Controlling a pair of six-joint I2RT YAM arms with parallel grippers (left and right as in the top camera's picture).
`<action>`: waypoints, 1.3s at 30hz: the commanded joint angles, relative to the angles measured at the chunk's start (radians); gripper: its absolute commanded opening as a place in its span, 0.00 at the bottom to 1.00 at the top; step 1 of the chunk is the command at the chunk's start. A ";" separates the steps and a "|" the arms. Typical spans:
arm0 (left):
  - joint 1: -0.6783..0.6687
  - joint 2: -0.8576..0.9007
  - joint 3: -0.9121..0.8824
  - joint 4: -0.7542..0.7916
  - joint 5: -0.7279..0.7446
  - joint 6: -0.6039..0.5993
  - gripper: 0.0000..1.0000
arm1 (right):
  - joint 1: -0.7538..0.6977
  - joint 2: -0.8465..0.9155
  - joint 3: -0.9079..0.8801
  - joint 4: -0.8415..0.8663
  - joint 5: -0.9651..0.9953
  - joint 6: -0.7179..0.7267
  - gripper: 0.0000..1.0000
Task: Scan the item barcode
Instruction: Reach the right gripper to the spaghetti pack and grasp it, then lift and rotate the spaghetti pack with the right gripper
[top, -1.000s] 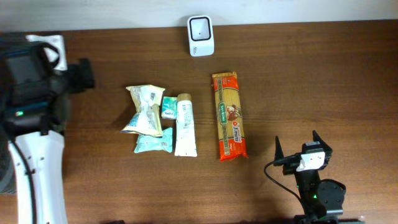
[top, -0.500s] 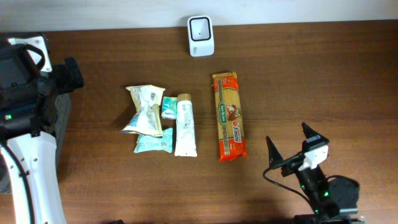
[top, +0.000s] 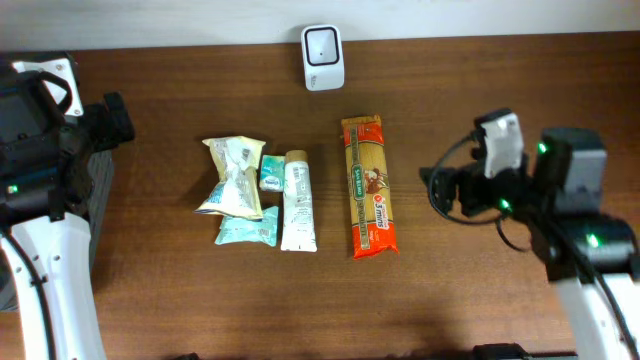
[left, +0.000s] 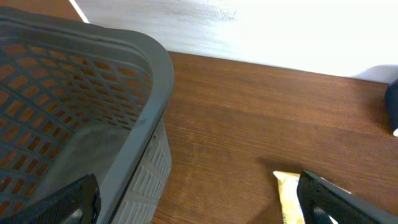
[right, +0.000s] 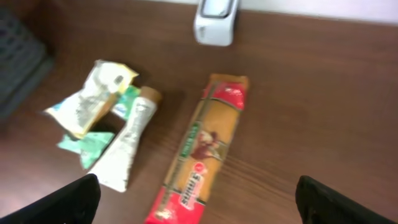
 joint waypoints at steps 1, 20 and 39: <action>0.002 -0.016 0.008 0.002 0.011 -0.010 0.99 | 0.074 0.111 0.016 0.015 -0.028 0.024 0.93; 0.002 -0.016 0.008 0.001 0.011 -0.010 0.99 | 0.642 0.904 0.431 -0.204 0.814 0.324 0.60; 0.002 -0.016 0.008 0.001 0.011 -0.010 0.99 | 0.658 1.106 0.435 -0.215 0.969 0.416 0.04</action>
